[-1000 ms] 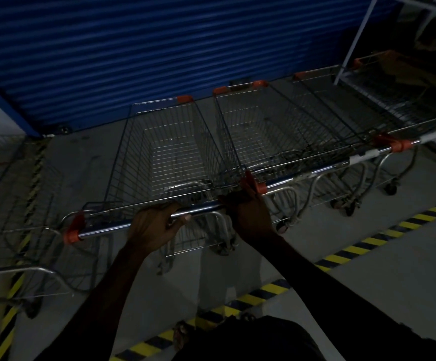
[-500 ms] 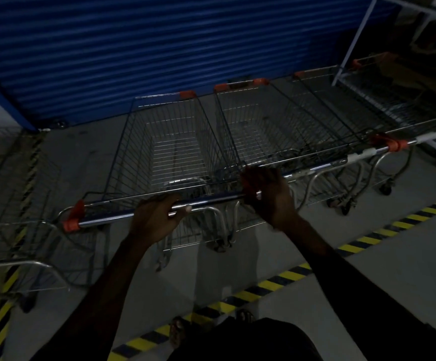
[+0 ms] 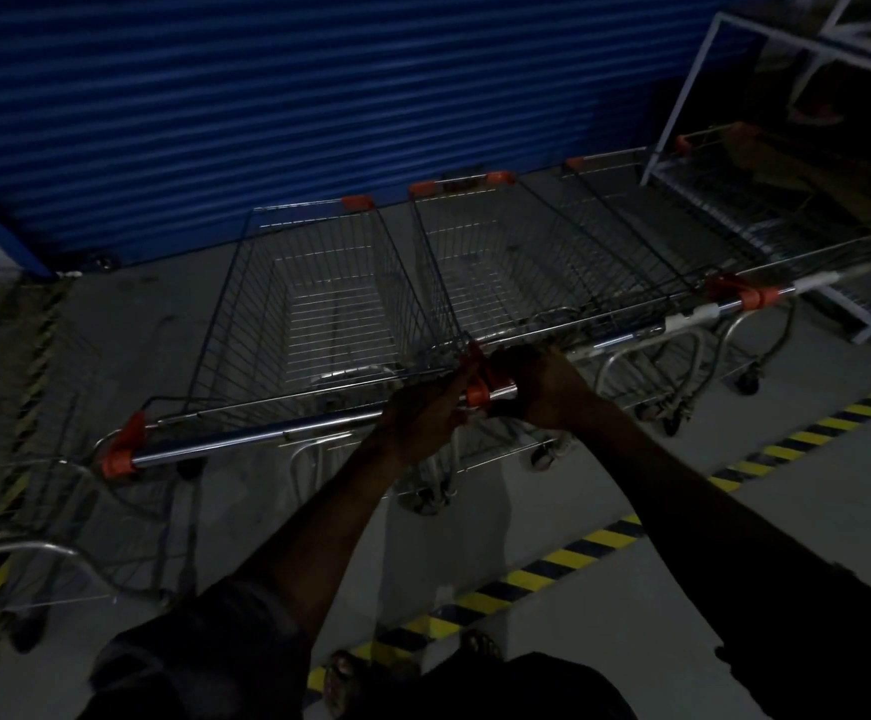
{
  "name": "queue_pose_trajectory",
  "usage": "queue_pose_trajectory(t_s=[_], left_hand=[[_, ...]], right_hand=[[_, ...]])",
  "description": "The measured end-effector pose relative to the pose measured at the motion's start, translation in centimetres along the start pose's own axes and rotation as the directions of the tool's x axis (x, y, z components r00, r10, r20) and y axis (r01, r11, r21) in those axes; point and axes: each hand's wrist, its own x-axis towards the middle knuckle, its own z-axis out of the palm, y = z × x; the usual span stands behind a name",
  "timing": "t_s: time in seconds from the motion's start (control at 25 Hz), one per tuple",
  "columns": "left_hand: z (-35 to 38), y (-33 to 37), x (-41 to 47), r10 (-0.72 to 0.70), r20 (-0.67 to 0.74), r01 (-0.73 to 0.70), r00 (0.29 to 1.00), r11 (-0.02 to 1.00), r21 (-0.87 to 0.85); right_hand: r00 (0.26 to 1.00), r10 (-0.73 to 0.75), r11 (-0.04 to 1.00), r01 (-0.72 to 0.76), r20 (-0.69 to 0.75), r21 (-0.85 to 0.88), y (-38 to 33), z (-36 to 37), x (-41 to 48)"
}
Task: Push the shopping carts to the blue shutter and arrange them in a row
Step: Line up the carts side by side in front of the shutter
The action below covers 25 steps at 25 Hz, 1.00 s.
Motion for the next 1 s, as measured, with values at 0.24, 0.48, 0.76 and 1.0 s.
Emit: queue_pose_trajectory(t_s=[0.24, 0.48, 0.76, 1.0], left_hand=[[1.0, 0.5, 0.9, -0.067, -0.105, 0.058, 0.992, 0.994, -0.094], [1.8, -2.8, 0.6, 0.150, -0.145, -0.148, 0.978, 0.989, 0.020], [1.8, -2.2, 0.8, 0.139, -0.201, -0.126, 0.970, 0.989, 0.078], [1.9, -2.5, 0.9, 0.150, -0.195, -0.132, 0.969, 0.986, 0.105]], right_hand=[[0.996, -0.069, 0.981, 0.058, -0.055, -0.187, -0.6, 0.4, -0.7], [0.998, -0.064, 0.976, 0.058, -0.021, -0.211, -0.1, 1.5, -0.5], [0.997, -0.050, 0.981, 0.039, -0.056, -0.192, 0.0, 2.0, -0.4], [1.000, -0.002, 0.973, -0.005, -0.027, -0.230, -0.3, 1.9, -0.5]])
